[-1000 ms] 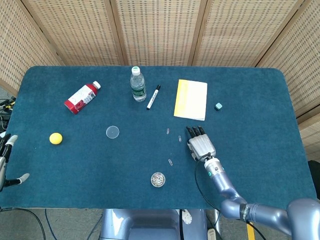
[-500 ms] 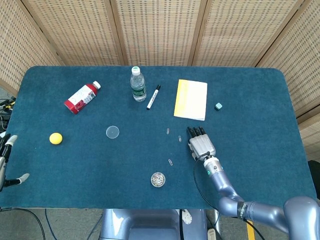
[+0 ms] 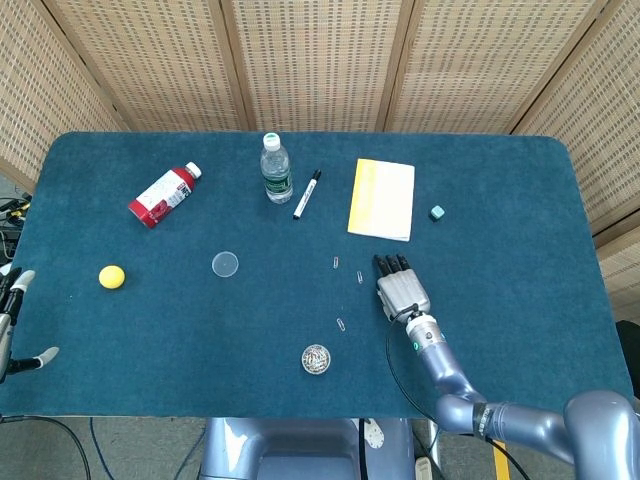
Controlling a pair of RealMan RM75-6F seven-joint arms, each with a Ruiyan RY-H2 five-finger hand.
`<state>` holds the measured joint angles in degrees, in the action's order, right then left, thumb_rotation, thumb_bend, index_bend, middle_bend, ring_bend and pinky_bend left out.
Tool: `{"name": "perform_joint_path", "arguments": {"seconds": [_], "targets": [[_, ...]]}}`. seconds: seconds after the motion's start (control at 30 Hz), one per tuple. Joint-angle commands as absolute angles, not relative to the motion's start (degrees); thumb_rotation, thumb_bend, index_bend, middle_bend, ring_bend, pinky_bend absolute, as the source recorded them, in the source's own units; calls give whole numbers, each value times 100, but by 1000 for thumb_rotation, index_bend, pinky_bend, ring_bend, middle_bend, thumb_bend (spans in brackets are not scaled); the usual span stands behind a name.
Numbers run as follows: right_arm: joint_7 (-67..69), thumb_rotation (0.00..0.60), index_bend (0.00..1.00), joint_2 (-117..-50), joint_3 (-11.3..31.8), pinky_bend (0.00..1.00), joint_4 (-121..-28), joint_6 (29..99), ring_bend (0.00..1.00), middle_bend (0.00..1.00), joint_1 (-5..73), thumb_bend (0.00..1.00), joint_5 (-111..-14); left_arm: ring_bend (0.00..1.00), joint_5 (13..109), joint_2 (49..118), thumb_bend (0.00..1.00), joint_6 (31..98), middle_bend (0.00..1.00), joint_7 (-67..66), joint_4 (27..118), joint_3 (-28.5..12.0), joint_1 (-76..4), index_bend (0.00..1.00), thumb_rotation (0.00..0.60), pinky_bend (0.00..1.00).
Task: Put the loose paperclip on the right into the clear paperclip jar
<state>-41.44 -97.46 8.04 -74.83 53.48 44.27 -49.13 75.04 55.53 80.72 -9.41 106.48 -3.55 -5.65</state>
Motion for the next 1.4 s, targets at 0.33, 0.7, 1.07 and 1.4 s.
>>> {"name": "perform_joint_path", "arguments": {"seconds": [0.33, 0.7, 1.07, 1.4], "targets": [[-3955, 600, 660, -9459, 789, 7, -7905, 5600, 0, 0, 4375, 434, -5256, 0, 7526, 5538, 8, 8072, 0, -906, 10647, -346, -564, 0, 600, 0], [-2595, 600, 660, -8639, 425, 11, -8965, 5937, 0, 0, 4209, 434, -7447, 0, 7605, 5484, 8, 8107, 0, -784, 10664, -326, -535, 0, 600, 0], [-2034, 600, 660, -8421, 227, 11, -9416, 5782, 0, 0, 4517, 434, -8801, 0, 7629, 5497, 8, 8102, 0, -816, 10655, -314, -542, 0, 600, 0], [-2156, 600, 661, -8857, 381, 11, -9295, 5296, 0, 0, 4901, 434, -8888, 0, 7605, 5515, 8, 8054, 0, -821, 10625, -317, -566, 0, 600, 0]]}}
